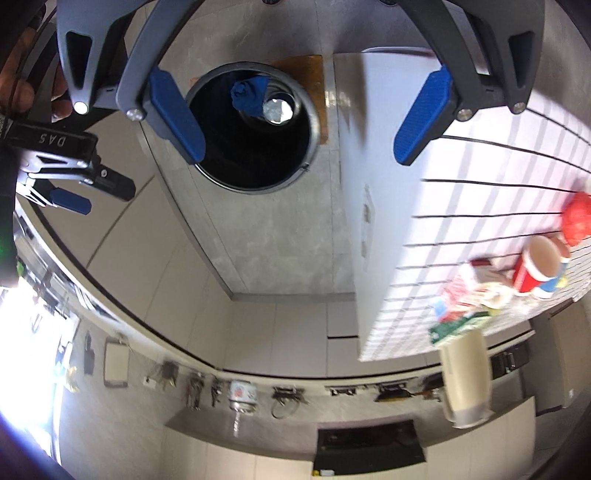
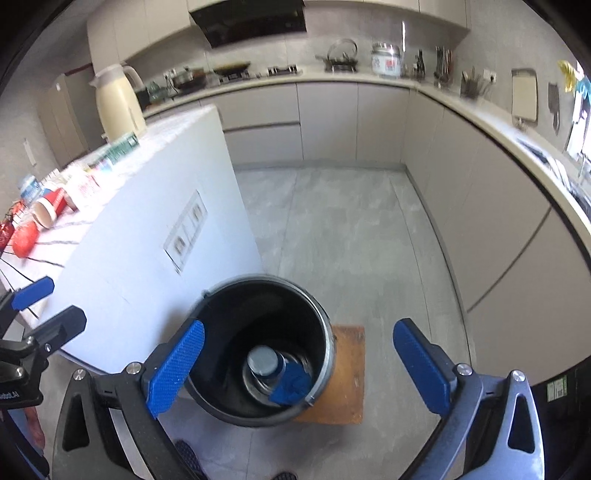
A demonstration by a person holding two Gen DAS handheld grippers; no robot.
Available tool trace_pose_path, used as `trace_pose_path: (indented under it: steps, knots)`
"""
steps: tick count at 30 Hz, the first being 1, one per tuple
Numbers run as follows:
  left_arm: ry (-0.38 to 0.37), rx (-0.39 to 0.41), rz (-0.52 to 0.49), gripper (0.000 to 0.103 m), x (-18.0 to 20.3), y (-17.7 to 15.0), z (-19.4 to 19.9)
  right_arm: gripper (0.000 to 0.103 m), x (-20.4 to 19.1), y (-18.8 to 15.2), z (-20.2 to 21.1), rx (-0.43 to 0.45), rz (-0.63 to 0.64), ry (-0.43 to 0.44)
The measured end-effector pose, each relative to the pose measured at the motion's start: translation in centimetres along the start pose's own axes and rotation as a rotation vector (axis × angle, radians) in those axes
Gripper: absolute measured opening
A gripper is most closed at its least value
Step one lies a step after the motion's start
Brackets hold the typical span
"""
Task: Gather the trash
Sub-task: 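Move both tools back toward the island items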
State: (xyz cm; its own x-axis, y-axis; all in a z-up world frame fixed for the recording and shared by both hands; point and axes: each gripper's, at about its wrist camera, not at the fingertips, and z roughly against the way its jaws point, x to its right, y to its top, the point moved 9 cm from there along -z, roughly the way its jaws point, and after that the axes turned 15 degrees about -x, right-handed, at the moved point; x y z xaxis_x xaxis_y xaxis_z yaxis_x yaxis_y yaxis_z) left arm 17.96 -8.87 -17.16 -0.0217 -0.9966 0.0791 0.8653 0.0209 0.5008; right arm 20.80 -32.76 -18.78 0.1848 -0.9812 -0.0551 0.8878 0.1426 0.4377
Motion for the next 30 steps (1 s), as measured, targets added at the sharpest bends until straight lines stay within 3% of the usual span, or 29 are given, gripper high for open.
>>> trace_pose_path:
  steps: [3,6,9,15,23,30]
  knots:
    - [0.032,0.032,0.029,0.103,-2.5,0.2,1.7,0.103,-2.6,1.0,1.1,0.011,0.003,0.052]
    - [0.066,0.065,0.061,0.103,-5.3,0.1,3.2,0.103,-5.2,2.1,2.5,0.084,0.023,0.058]
    - [0.086,0.082,0.093,0.103,-8.5,-0.2,4.2,0.103,-8.6,2.4,2.2,0.025,0.072,0.056]
    - [0.118,0.126,0.169,0.103,-15.4,-1.1,6.8,0.103,-15.7,3.1,2.8,0.046,0.149,0.088]
    - [0.181,0.08,0.28,0.103,-26.1,-3.7,8.5,0.103,-27.1,3.8,2.7,0.07,0.268,0.161]
    - [0.247,0.089,0.362,0.103,-35.1,-5.7,10.1,0.103,-38.8,4.6,1.9,0.069,0.381,0.228]
